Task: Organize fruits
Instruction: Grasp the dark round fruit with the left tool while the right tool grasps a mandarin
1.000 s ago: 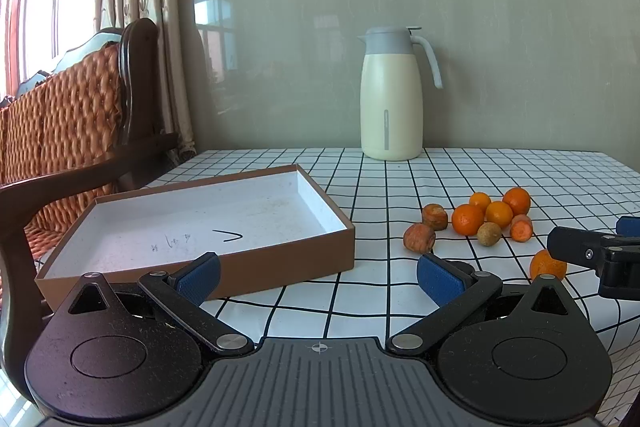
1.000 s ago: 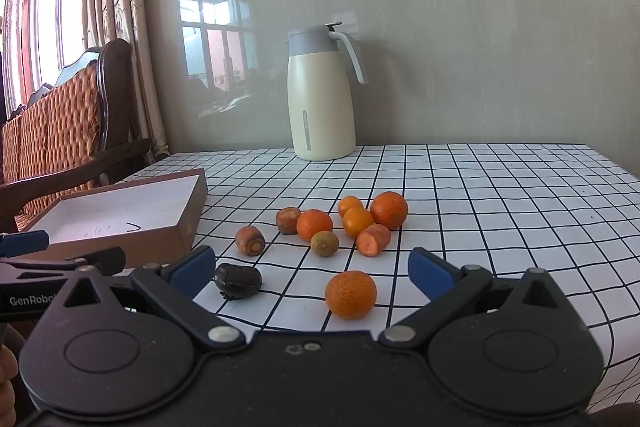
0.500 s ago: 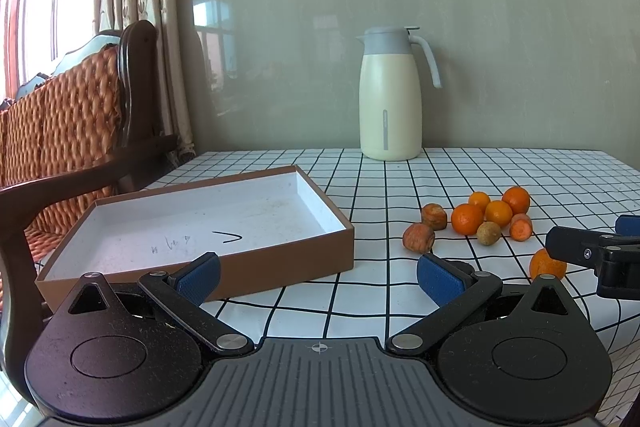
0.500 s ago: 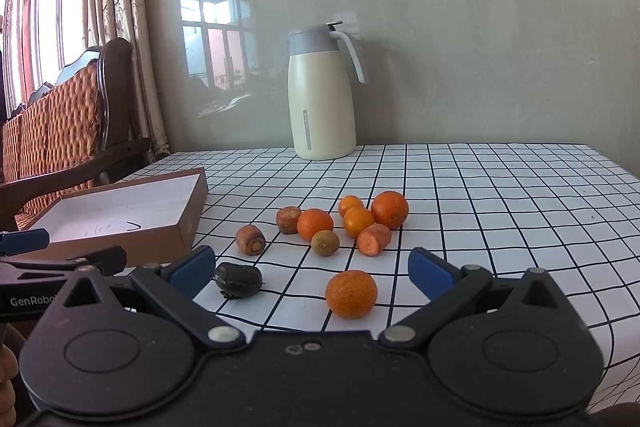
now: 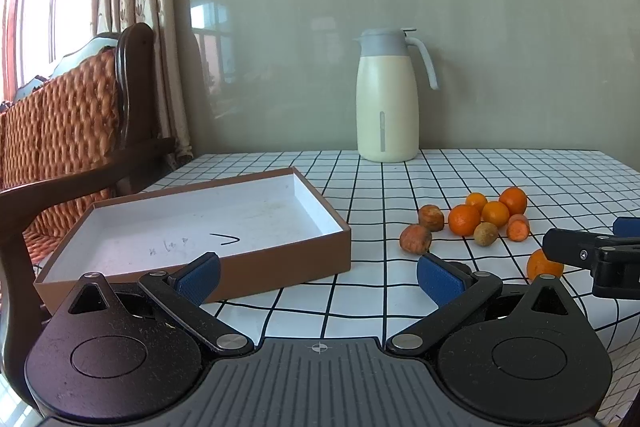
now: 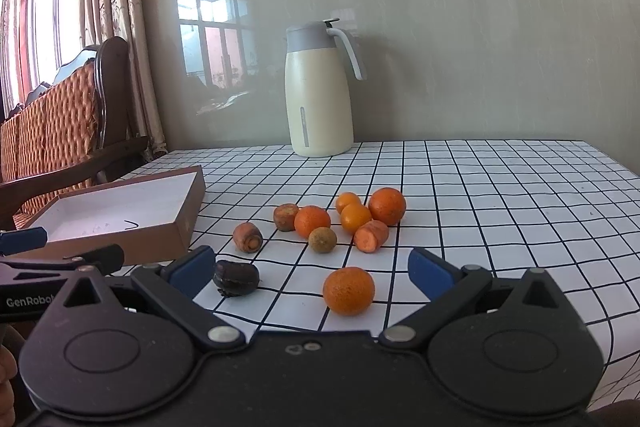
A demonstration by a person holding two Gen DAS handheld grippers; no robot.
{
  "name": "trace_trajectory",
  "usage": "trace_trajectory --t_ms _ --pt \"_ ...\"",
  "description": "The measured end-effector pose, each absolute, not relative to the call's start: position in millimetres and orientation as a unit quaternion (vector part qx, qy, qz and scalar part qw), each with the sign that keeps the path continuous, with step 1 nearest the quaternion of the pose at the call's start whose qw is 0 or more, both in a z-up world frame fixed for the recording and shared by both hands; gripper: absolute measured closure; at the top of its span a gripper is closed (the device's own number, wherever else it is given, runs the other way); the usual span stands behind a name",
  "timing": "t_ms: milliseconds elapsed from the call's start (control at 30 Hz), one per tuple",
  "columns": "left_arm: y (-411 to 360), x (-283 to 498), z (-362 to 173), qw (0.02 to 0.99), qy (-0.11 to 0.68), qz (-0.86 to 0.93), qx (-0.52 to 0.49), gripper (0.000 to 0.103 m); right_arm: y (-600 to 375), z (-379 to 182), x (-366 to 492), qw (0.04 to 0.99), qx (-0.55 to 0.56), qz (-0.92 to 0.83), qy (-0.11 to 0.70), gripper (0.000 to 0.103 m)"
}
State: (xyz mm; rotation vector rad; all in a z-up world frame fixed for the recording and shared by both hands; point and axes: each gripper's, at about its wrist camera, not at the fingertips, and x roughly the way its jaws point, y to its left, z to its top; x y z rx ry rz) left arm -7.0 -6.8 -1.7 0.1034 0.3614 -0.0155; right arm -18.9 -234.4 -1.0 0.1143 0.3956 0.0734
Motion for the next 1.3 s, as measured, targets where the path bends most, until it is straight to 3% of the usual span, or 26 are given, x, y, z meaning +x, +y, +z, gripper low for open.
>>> trace_trajectory --t_ms 600,867,1100,1133,1200,1300 --pt "-18 -5 -5 0.979 0.191 -0.049 0.058 0.000 -236 -3 -15 0.975 0.051 0.016 0.214 0.007" --pt "-28 0 -8 0.977 0.199 -0.062 0.051 0.000 -241 -8 -6 0.970 0.061 0.001 0.237 0.028" --pt "-43 8 -12 0.974 0.201 -0.085 0.065 0.001 -246 -13 5 0.962 0.072 -0.003 0.263 0.038" --pt "-44 9 -13 0.974 0.200 -0.088 0.065 0.011 -248 -14 8 0.960 0.080 0.000 0.267 0.043" --pt "-47 15 -15 0.970 0.214 -0.098 0.065 0.022 -251 -16 12 0.957 0.088 0.001 0.276 0.047" --pt "-49 21 -18 0.968 0.225 -0.095 0.059 0.022 -250 -19 17 0.956 0.085 0.003 0.280 0.051"
